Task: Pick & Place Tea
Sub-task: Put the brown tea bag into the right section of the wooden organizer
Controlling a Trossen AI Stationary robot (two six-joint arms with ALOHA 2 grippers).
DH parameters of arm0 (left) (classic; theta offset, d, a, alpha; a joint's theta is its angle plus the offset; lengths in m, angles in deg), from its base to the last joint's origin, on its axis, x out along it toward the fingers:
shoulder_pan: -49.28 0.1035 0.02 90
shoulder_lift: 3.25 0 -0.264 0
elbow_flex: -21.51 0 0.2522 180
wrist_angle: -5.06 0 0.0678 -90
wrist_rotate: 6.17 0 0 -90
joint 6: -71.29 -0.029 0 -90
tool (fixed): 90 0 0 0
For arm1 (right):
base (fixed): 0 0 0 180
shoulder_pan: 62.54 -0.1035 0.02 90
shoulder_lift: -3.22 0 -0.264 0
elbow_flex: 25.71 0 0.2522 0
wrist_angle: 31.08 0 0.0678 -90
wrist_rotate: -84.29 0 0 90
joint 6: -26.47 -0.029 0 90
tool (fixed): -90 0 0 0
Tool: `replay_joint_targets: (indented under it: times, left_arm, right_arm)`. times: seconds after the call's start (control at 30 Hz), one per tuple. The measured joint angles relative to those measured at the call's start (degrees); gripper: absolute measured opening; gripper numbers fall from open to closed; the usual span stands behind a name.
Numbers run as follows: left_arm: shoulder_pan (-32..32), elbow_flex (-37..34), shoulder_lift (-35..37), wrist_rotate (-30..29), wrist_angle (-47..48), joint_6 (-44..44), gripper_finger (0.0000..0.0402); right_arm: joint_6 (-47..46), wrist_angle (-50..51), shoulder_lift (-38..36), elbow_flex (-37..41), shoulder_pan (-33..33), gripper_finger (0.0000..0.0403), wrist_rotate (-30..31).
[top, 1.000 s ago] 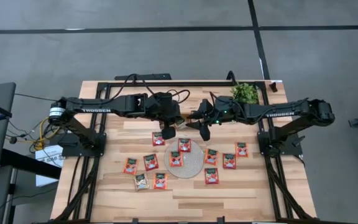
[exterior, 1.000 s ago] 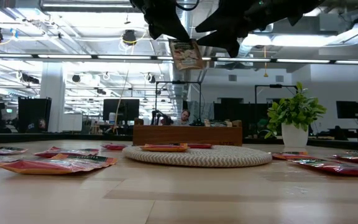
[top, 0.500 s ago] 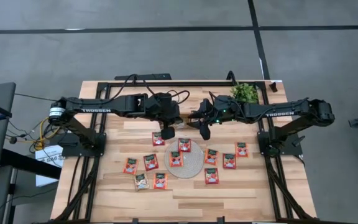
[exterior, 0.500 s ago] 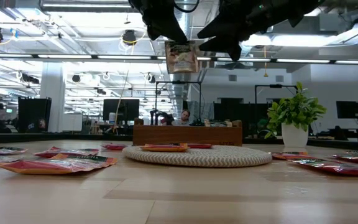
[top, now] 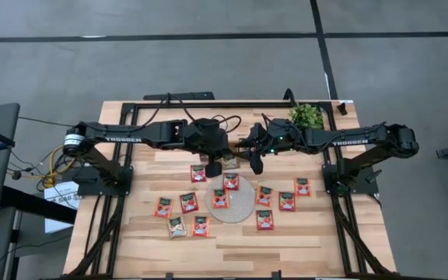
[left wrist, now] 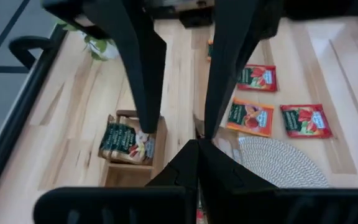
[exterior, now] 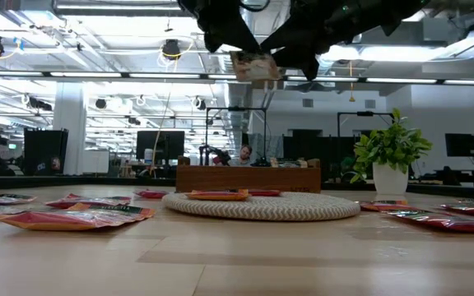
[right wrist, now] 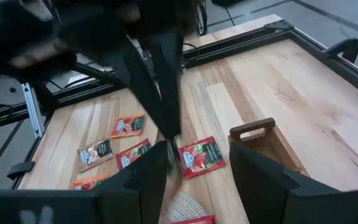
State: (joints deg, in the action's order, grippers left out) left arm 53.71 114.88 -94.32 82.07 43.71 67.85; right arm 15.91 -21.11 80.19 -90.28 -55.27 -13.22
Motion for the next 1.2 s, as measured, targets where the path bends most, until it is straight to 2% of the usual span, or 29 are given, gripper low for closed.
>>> replay_joint_targets:
  times: [0.4, 0.8, 1.03, 1.2]
  left_arm:
    - [-0.72, -0.02, -2.4, 0.0, -1.27, -0.11, 0.0]
    - [-0.71, -0.02, -2.42, -1.16, -1.03, -0.2, 0.0]
    - [-0.71, -0.02, -2.42, -1.33, -0.68, -0.2, 0.0]
    - [-0.71, -0.02, -2.42, -1.57, 4.43, 0.06, 0.0]
  right_arm:
    - [-0.42, 3.86, -0.02, 0.02, 0.0, 0.0134, 0.0]
    - [-0.46, 5.53, -0.02, 0.02, 0.0, 0.0168, -0.04]
    - [-0.54, 5.64, -0.02, 0.02, 0.0, 0.0165, -1.53]
    - [-1.51, 10.53, -0.02, 0.02, -0.17, 0.0166, -2.51]
